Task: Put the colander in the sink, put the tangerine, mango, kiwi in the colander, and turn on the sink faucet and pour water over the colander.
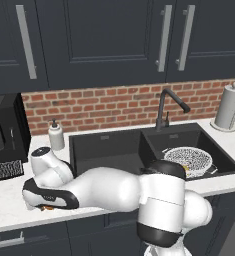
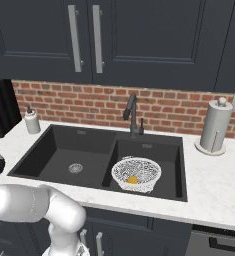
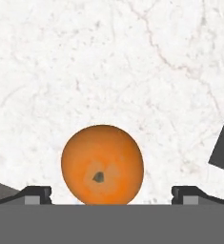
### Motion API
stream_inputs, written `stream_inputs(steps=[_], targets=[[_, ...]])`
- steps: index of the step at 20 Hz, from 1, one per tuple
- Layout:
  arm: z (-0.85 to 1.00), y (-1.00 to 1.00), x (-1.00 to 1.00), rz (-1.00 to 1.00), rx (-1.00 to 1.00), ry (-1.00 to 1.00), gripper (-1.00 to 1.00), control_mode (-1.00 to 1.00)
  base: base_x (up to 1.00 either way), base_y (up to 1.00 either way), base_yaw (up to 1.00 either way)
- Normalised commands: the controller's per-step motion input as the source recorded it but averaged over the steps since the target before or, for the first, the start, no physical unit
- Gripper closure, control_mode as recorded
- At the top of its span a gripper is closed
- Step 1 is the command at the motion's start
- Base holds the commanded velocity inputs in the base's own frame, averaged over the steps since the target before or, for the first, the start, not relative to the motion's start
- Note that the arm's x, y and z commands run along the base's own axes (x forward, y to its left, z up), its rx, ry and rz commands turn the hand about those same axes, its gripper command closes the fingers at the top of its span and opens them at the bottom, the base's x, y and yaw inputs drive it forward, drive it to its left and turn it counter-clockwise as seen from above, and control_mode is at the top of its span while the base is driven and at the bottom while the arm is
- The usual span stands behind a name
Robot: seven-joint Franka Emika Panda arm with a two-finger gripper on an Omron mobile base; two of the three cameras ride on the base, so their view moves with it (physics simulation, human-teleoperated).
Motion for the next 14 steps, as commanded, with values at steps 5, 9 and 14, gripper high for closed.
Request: stream_inputs(steps=[5,9,14], targets=[[-0.31,0.22,0.17,0.10,0.00,0.00,-1.00,-1.00,0.00,0.00,0.00],[-0.31,0.16,0.15,0.10,0.00,0.00,-1.00,-1.00,0.00,0.00,0.00],[-0.29,0.03,0.00,0.06,0.00,0.00,1.00,-1.00,0.00,0.00,0.00]])
